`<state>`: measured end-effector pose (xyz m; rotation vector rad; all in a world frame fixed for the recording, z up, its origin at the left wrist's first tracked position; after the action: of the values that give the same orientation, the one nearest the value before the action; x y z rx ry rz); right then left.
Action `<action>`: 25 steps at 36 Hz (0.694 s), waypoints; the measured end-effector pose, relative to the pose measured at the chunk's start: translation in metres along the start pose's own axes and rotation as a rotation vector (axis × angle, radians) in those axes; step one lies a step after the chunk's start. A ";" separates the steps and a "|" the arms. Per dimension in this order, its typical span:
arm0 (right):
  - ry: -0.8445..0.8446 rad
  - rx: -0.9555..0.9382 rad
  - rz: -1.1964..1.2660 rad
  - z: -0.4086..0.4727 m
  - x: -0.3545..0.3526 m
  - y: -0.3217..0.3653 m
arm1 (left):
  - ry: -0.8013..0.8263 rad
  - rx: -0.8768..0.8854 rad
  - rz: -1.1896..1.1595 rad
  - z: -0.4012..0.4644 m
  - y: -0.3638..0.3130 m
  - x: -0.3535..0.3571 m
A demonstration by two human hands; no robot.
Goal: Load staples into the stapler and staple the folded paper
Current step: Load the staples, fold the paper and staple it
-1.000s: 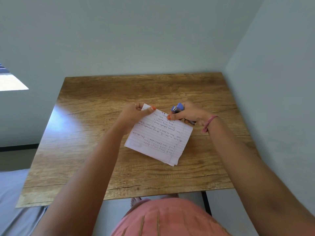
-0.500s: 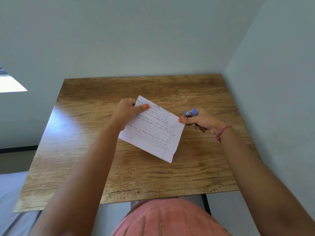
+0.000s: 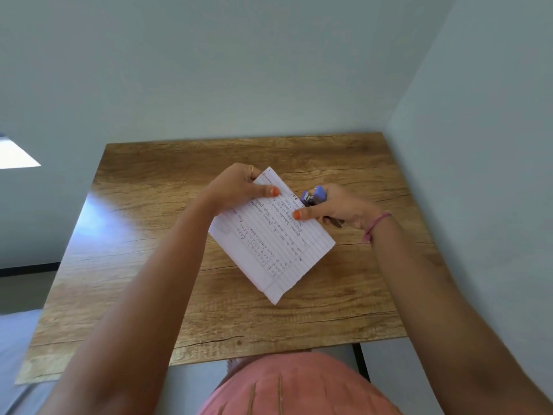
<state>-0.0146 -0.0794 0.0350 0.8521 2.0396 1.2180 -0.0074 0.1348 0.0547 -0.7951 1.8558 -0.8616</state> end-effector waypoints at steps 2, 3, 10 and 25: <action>-0.006 0.005 -0.010 0.003 0.004 0.003 | -0.007 0.018 0.041 0.000 -0.005 -0.003; -0.017 0.000 -0.014 0.004 0.005 0.004 | -0.020 0.024 0.070 0.001 -0.007 -0.005; -0.180 0.010 0.070 0.005 0.001 0.004 | -0.311 0.027 0.071 -0.002 0.006 -0.029; -0.521 -0.115 0.864 0.017 0.007 0.009 | -0.236 -0.072 -0.850 -0.033 0.038 0.049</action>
<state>-0.0040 -0.0624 0.0350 1.8649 1.1727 1.3100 -0.0623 0.1241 0.0120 -1.7067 1.3200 -1.1439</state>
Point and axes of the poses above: each hand's wrist, its own z-axis towards the middle knuckle, its own x-axis out of the palm, y = z × x, the point moved 3 cm from there along z, towards the middle knuckle, and after that the axes turned 4 degrees about -x, right-handed, at the moved point
